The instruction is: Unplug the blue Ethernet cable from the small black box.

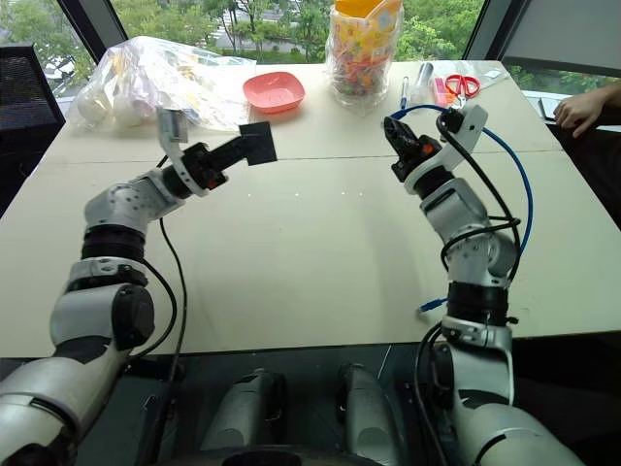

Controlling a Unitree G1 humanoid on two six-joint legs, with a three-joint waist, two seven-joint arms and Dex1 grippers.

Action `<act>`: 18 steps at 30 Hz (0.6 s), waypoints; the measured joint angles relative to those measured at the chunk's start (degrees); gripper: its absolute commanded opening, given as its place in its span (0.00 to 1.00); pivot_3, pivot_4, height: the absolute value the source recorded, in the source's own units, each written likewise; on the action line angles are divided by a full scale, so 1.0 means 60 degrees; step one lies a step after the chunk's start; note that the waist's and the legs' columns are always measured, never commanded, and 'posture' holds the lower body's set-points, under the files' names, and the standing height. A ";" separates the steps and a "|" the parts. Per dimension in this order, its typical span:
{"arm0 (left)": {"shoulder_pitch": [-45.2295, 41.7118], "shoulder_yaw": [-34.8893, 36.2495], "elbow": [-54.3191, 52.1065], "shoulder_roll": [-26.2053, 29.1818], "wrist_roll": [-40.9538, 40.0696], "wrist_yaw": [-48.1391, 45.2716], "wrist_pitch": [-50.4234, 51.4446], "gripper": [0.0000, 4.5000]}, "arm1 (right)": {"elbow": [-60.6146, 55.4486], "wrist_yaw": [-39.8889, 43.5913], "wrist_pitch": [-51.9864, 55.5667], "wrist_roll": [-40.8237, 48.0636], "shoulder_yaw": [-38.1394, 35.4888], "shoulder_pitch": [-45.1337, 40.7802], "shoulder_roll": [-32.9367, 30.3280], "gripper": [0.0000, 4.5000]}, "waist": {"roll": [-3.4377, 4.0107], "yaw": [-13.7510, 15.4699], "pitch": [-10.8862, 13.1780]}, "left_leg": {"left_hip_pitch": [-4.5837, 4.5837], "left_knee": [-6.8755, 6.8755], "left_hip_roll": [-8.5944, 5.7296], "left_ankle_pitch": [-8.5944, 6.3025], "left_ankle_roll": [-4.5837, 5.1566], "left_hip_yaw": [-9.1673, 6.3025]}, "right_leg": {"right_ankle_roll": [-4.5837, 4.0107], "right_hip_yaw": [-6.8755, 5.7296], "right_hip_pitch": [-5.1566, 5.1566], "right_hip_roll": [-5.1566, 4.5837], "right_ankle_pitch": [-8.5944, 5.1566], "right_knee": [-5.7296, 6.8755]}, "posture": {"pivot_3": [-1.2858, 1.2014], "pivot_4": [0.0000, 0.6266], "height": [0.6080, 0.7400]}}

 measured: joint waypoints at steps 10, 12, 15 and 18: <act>0.0134 -0.1271 0.0426 -0.2310 0.1928 0.2358 -0.4810 0.11 | 0.6022 0.0519 -0.1446 -0.3027 0.0503 -0.1427 -0.1139 0.47 | 0.0000 -0.0031 0.0000 | 0.0007 -0.0010 -0.0035 -0.0005 0.0014 0.0050 | 0.0011 0.0009 -0.0005 0.0009 -0.0003 0.0001 | 0.52 0.24 1.00; 0.0086 -0.1445 0.1240 -0.2619 0.2249 0.2749 -0.5540 0.11 | 0.6199 0.0615 -0.1563 -0.3199 0.0502 -0.1420 -0.1135 0.69 | 0.0000 -0.0035 0.0000 | 0.0004 -0.0007 -0.0034 -0.0004 0.0014 0.0050 | 0.0016 0.0009 -0.0007 0.0009 -0.0006 0.0001 | 0.52 0.24 1.00; -0.0172 -0.1502 0.2449 -0.2758 0.2642 0.3256 -0.6507 0.11 | 0.5231 0.0728 -0.1079 -0.3279 0.0518 -0.0932 -0.1120 0.99 | -0.0001 -0.0033 0.0000 | 0.0000 -0.0007 -0.0026 -0.0005 0.0014 0.0035 | 0.0020 0.0003 -0.0011 0.0013 -0.0009 0.0002 | 0.52 0.24 1.00; -0.0675 -0.1512 0.3422 -0.2764 0.2993 0.3814 -0.7518 0.11 | 0.2637 0.0837 0.0223 -0.3023 0.0663 0.0466 -0.0868 0.99 | 0.0000 -0.0003 0.0000 | -0.0005 -0.0009 -0.0020 -0.0007 0.0017 0.0003 | 0.0028 0.0001 -0.0012 0.0008 -0.0015 0.0001 | 0.52 0.24 1.00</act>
